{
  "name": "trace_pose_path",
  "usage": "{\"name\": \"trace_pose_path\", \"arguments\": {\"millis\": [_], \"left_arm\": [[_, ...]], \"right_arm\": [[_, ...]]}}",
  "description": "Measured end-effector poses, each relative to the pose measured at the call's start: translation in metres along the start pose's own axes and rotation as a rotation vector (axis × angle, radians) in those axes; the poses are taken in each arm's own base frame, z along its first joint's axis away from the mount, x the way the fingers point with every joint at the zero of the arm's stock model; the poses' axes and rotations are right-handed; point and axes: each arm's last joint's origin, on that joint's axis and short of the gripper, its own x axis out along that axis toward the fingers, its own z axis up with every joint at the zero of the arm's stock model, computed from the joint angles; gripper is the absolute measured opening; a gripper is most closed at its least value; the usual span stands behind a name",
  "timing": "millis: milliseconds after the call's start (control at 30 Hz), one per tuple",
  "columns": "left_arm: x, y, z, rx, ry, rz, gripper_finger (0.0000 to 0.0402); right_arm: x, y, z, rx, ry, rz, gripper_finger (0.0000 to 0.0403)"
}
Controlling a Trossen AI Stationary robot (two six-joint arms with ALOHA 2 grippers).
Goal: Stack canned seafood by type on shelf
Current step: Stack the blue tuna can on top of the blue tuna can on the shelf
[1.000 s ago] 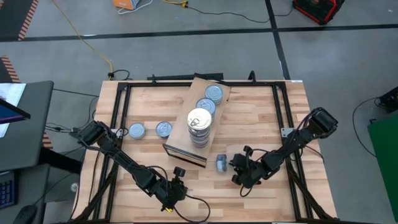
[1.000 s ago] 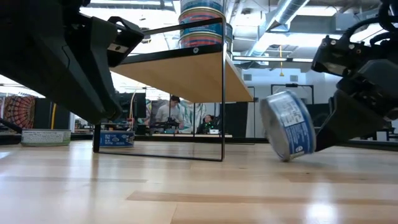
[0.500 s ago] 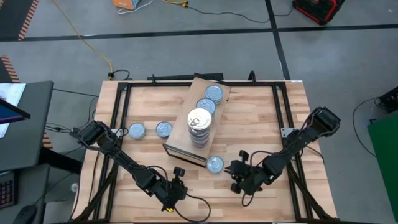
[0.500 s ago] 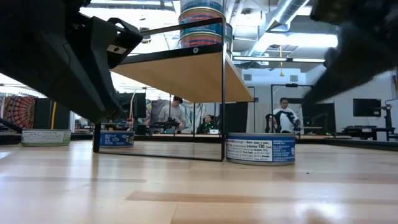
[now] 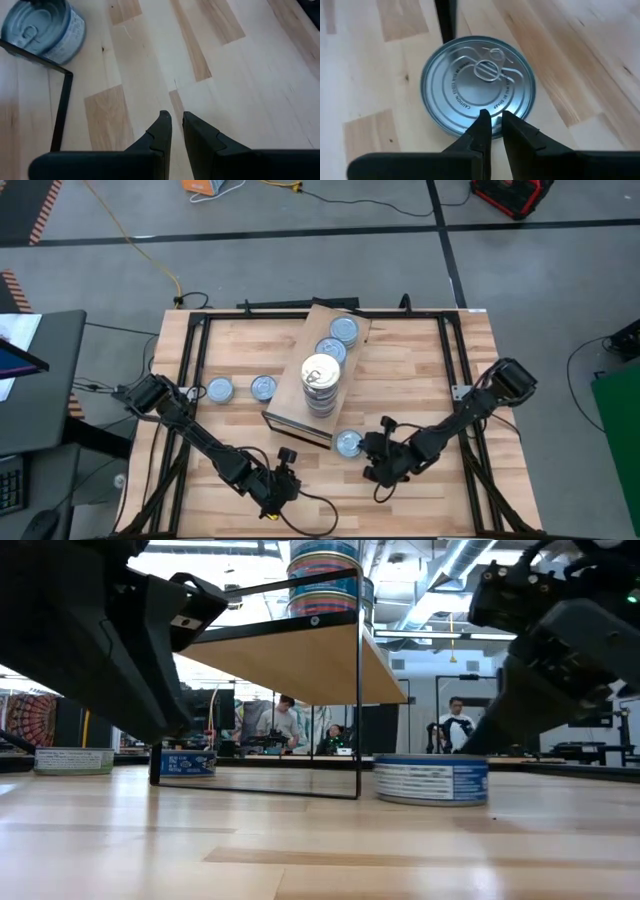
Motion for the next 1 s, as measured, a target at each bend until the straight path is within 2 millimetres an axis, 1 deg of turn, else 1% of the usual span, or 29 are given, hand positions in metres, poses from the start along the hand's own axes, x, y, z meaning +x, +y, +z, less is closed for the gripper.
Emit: {"name": "trace_pose_path", "arguments": {"millis": [200,367,467,567,1000], "left_arm": [[0.0,0.0,0.0,-0.007,0.001,0.0,0.0045],[0.0,-0.001,0.0,-0.019,0.005,-0.015,0.0045],[0.0,-0.001,0.0,-0.018,0.006,-0.018,0.0045],[0.0,0.0,0.0,-0.019,0.006,-0.019,0.0045],[0.0,0.0,-0.001,-0.02,0.009,-0.02,0.0045]], "right_arm": [[-0.005,0.0,-0.009,0.023,0.019,-0.023,0.0079],[-0.01,-0.001,-0.023,0.027,0.031,-0.053,0.0079],[-0.01,-0.001,-0.031,0.009,0.064,-0.057,0.0079],[-0.011,0.001,-0.027,0.036,0.038,-0.046,0.0079],[-0.012,0.002,-0.028,0.033,0.02,-0.05,0.0079]]}}
